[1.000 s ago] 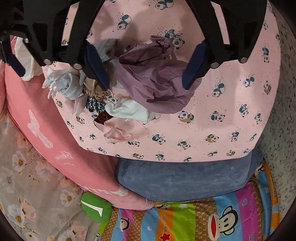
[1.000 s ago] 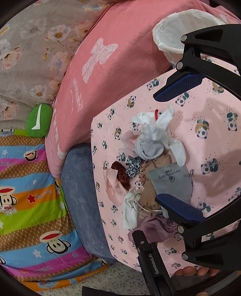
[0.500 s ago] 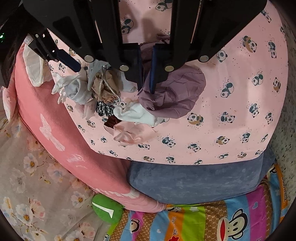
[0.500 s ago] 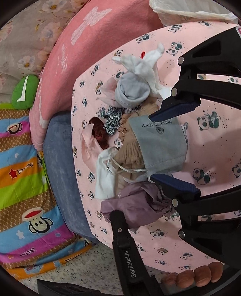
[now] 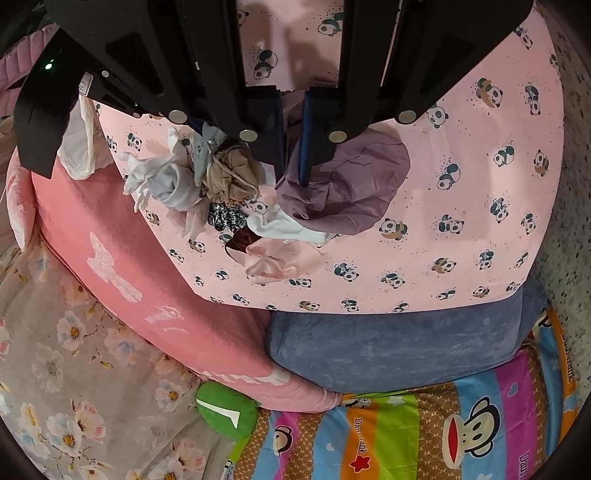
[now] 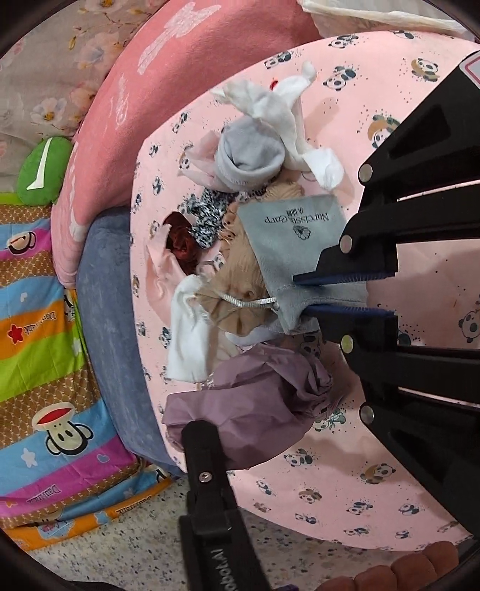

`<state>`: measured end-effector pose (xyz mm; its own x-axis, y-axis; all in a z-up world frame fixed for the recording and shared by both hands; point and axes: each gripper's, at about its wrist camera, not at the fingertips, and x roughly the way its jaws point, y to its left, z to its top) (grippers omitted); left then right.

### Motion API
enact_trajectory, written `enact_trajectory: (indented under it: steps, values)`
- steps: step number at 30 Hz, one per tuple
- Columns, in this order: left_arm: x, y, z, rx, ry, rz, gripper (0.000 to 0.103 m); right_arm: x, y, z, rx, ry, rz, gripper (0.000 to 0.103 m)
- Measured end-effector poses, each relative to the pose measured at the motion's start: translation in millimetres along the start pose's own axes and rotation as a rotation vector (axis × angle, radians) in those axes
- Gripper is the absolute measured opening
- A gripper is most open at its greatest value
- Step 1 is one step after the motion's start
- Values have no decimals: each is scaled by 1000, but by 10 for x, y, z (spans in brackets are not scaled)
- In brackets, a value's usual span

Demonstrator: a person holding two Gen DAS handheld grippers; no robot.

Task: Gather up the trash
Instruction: 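Lift the grey pouch with the right gripper and carry it over the bin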

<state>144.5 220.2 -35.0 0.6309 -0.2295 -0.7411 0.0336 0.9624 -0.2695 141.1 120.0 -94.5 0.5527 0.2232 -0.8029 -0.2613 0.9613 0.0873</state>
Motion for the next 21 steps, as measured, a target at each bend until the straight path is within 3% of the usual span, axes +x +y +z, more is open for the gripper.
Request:
enact_trajectory:
  steps: [9, 21]
  values:
    - [-280, -366, 33, 65, -54, -34, 7, -656, -204, 119, 44, -135, -12, 7]
    - [-567, -1204, 52, 211, -121, -120, 7, -1705, -859, 116, 176, -324, -98, 7]
